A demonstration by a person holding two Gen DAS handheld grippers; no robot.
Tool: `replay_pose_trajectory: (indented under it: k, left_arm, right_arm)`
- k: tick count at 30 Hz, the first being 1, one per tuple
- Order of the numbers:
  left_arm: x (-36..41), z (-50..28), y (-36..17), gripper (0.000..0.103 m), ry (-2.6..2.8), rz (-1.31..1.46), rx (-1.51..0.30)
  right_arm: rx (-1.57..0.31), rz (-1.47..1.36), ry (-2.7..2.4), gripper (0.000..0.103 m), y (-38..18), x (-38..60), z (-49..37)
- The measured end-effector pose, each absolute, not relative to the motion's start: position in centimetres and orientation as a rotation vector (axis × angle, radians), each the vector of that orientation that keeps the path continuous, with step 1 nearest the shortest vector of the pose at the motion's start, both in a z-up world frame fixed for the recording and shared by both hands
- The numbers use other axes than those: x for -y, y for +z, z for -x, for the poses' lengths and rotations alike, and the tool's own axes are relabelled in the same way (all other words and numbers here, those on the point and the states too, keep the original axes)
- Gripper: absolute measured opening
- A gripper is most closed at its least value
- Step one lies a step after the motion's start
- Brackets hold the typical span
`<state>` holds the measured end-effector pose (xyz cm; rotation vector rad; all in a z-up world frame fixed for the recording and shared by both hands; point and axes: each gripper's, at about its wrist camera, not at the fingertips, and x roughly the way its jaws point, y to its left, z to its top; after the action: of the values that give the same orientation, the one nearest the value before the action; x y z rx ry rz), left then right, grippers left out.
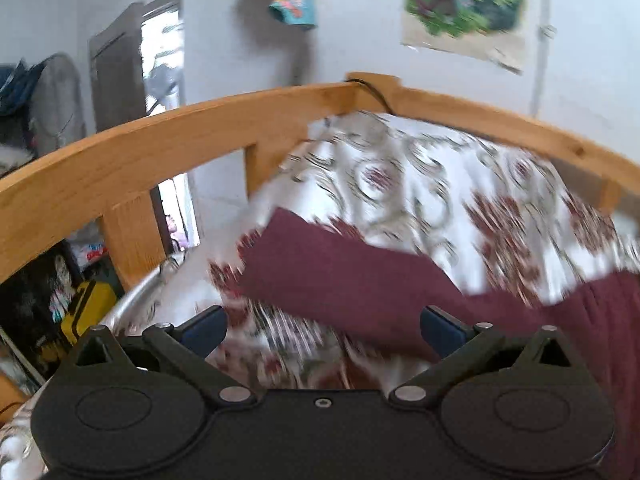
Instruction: Fold small clothes
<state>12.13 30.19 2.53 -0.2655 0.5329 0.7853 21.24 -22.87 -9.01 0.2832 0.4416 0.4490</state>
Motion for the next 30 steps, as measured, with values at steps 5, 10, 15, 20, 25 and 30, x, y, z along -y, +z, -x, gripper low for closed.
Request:
replay_pose_trajectory:
  k: [5,10,15,20,25,30]
  left_arm:
    - [-33.7,-13.4,2.1,0.079,0.870,0.365,-0.524]
    - [-33.5,-13.7,2.1,0.010,0.947,0.360,-0.482]
    - [-30.4,-12.0,4.6,0.006,0.930,0.239,-0.327]
    - [-28.6,-9.3,6.5,0.006,0.914,0.205,-0.207]
    - [-28.6,-9.0,6.3,0.006,0.898,0.236,-0.220]
    - [-26.0,-9.6,7.7,0.006,0.772,0.240,-0.156]
  right_arm:
    - [-0.494,-0.315,0.489,0.103,-10.4,19.9,-21.4]
    - [-0.549,-0.308,0.534,0.103,-12.3,20.1,-20.5]
    - [-0.583,-0.354,0.511,0.103,-13.0,21.4,-20.8]
    - [-0.580,-0.344,0.511,0.103,-12.8,21.3,-20.5]
    - [-0.589,-0.351,0.506,0.103,-12.6,21.4,-20.6]
    - [-0.592,-0.342,0.493,0.103,-11.8,21.5,-20.5]
